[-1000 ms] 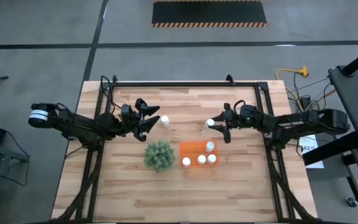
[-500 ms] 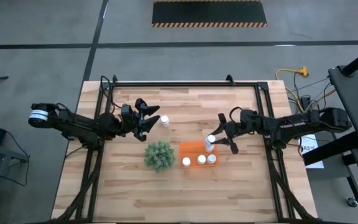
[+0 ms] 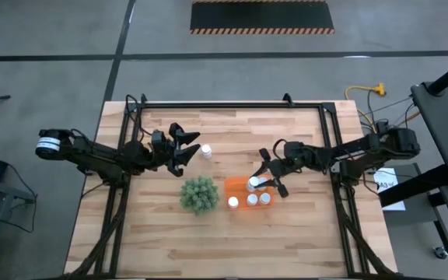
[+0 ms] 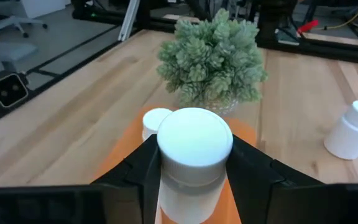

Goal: Pick and place pill bottles into a basket
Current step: Put the white pill bottle into the orange bin

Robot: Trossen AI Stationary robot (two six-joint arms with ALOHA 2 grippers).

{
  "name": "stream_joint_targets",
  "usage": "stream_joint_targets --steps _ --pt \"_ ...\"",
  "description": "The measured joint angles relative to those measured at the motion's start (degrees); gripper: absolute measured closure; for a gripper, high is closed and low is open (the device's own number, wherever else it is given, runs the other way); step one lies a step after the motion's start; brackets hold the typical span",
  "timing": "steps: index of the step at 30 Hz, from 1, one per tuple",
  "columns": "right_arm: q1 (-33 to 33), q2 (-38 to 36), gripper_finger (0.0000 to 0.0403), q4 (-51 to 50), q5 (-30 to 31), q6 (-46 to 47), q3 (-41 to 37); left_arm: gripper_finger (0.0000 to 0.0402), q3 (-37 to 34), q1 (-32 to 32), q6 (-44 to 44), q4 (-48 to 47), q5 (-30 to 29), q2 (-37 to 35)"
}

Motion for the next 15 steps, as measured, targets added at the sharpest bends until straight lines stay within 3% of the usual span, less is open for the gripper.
stream_joint_targets --steps 15 --pt "-0.04 8.99 0.0267 2.4 0.01 -0.89 2.19 0.019 0.0 0.0 0.0 -0.02 0.0 0.0"
